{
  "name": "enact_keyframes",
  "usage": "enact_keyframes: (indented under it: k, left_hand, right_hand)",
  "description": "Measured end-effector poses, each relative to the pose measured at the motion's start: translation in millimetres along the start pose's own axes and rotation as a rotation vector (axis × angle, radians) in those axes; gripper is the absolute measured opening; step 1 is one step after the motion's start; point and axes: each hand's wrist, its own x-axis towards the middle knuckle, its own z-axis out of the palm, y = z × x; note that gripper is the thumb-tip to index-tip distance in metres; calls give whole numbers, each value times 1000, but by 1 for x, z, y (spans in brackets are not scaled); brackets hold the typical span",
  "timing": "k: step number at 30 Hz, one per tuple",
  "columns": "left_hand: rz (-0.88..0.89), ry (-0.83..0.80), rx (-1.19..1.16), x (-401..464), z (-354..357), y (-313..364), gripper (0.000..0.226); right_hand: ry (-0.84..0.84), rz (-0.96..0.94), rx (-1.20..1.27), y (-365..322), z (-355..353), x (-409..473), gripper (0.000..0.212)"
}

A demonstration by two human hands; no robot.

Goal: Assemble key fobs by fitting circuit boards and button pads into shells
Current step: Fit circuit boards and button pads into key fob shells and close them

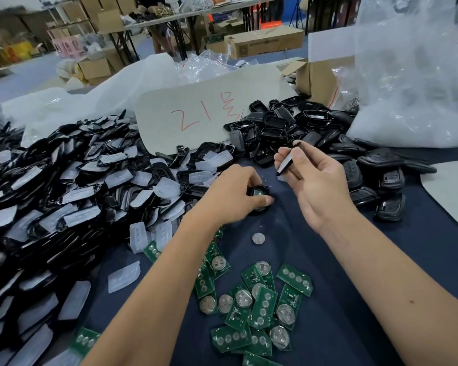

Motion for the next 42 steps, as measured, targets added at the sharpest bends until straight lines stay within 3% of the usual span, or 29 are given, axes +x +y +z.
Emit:
enact_keyframes:
  k: [3,7,10,13,19,25,30,42]
  left_hand:
    - [-16,11,-139,0,1,0,34]
    - [-163,117,-638,-2,0,-3,26]
    - [-251,148,-910,-4,-2,-2,17]
    - [-305,132,-1024,-3,-3,-2,12]
    - [-351,59,-1144,-5,-8,-4,36]
    - [-336,82,-1201,-4,-5,-8,43]
    - [-266,146,-1187,-5,-1,-5,24]
    - [-57,286,-758,-3,19,12,14]
  right_hand:
    - [-47,35,36,-1,-1,-1,20]
    - [-125,81,68,-4,-5,-1,20]
    - [-188,117,-41,-5,-6,-2,20]
    - [-231,158,-119,-1,-5,-4,19]
    - [-224,177,-121,3,-5,-3,17]
    - [-167,173,-127,6,-4,-2,16]
    - [-117,119,-145,8,-3,-2,13]
    - [3,-40,-361,14,-9,-2,15]
